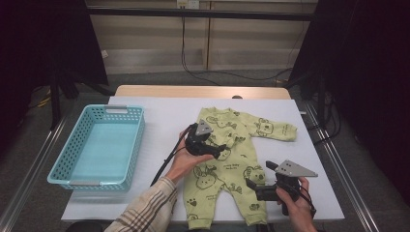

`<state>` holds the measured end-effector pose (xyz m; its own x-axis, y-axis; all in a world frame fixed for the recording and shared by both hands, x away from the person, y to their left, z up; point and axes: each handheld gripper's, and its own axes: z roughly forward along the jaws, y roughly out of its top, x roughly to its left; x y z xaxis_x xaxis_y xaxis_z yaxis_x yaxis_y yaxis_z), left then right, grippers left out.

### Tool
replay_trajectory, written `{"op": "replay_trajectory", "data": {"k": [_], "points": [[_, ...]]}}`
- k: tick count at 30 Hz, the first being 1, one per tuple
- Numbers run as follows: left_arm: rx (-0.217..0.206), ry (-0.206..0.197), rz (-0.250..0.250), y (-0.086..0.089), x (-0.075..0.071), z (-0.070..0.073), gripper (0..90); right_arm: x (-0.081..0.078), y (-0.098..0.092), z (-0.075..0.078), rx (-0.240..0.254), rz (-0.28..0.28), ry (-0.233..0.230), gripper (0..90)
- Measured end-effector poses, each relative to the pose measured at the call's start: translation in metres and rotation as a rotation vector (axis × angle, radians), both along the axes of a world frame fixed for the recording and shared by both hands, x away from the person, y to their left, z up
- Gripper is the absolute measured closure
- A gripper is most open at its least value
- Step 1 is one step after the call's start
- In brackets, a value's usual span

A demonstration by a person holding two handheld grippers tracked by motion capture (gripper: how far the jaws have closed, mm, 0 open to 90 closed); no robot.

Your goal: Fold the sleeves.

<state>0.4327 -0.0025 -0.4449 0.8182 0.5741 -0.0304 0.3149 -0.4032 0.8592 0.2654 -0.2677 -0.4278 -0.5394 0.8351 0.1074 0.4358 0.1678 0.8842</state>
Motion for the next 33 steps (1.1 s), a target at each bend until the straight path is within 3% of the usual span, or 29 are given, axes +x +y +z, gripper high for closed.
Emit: {"op": "replay_trajectory", "data": {"k": [4,6,7,8,15,18,20,21,23,25,29,33], "points": [[-0.053,0.040,0.017,0.015,-0.001,0.000,4.2,0.001,-0.001,0.001,-0.010,-0.004,-0.012,2.6],[-0.057,0.056,0.033,0.021,-0.001,-0.001,5.4,0.001,0.000,0.001,-0.010,-0.010,-0.017,2.5],[-0.039,0.037,0.033,0.025,-0.001,0.000,5.4,0.001,0.000,0.001,-0.012,-0.008,-0.021,2.7],[-0.057,0.038,0.045,0.026,-0.003,0.000,5.0,0.001,-0.001,0.001,-0.017,-0.011,-0.023,2.9],[-0.066,0.004,0.068,0.042,-0.013,0.007,4.7,0.004,-0.004,0.001,-0.038,-0.030,-0.032,3.4],[-0.044,0.010,0.085,0.048,-0.015,0.009,4.4,0.007,-0.006,0.003,-0.022,-0.030,0.017,3.4],[-0.068,-0.004,0.100,0.053,-0.020,0.010,4.5,0.008,-0.008,0.004,-0.029,-0.039,0.019,4.7],[-0.083,-0.013,0.083,0.056,-0.022,0.011,4.5,0.009,-0.008,0.004,-0.022,-0.044,0.015,4.6],[-0.070,-0.045,0.084,0.063,-0.029,0.012,4.5,0.010,-0.011,0.005,-0.020,-0.050,0.016,4.5],[-0.115,-0.049,0.091,0.068,-0.035,0.012,4.5,0.012,-0.013,0.006,-0.020,-0.061,0.016,4.9],[-0.141,-0.069,0.134,0.080,-0.042,0.017,4.4,0.015,-0.016,0.008,-0.048,-0.072,0.014,4.8],[-0.148,-0.094,0.141,0.090,-0.048,0.019,4.4,0.017,-0.020,0.010,-0.036,-0.087,0.010,4.9]]}}
